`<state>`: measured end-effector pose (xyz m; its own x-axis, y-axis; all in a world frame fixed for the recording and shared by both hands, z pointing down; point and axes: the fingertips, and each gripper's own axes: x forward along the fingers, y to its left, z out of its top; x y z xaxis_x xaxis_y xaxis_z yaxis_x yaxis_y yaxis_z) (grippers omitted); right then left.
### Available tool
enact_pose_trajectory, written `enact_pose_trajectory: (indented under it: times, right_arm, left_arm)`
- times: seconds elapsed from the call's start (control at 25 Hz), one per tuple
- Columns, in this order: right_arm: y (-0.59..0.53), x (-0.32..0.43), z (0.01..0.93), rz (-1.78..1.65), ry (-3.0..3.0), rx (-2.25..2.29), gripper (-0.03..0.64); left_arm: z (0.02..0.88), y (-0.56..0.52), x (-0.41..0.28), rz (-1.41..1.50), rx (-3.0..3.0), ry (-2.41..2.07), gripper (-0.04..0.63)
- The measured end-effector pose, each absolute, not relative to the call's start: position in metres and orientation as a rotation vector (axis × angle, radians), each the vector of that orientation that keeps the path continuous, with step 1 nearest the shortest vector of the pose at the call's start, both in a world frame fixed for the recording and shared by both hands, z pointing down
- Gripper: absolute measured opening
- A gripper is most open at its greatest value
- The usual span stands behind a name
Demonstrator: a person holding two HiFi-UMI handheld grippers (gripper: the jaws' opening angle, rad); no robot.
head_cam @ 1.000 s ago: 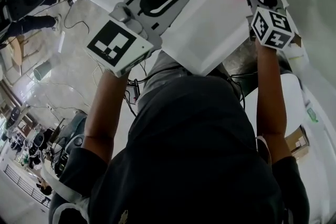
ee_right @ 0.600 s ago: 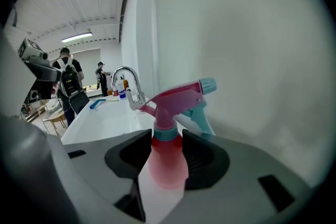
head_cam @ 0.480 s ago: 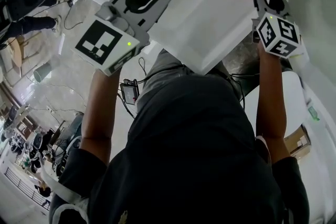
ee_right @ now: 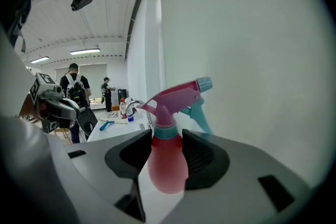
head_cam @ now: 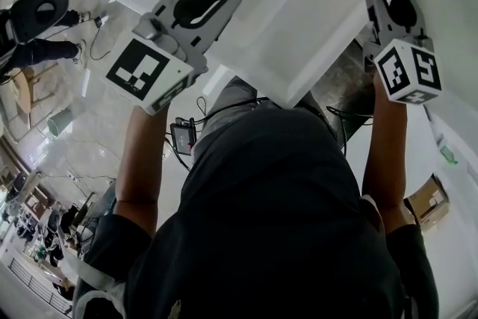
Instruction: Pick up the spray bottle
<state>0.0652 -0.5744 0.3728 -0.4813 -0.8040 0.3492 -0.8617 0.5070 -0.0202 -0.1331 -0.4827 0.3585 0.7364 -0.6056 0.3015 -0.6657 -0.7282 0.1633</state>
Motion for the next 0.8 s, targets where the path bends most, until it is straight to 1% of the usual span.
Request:
enact_pose_trajectory:
  times: [0.16,0.56,0.8]
  right_arm:
    - [-0.553,0.069,0.345,0.252,-2.478,1.394,0.184]
    - [-0.508,0.051,0.299,0.134,-2.521,1.372,0.181]
    - [-0.505,0.038,0.291,0.119,-2.484,1.39,0.181]
  left_arm:
    - [0.349,-0.473,-0.13,0.319,2.709,-0.989,0.005]
    - [0.337,-0.448,-0.139,0.267,2.759,-0.942,0.005]
    - [0.34,-0.452,-0.148,0.245,2.77,-0.881,0.005]
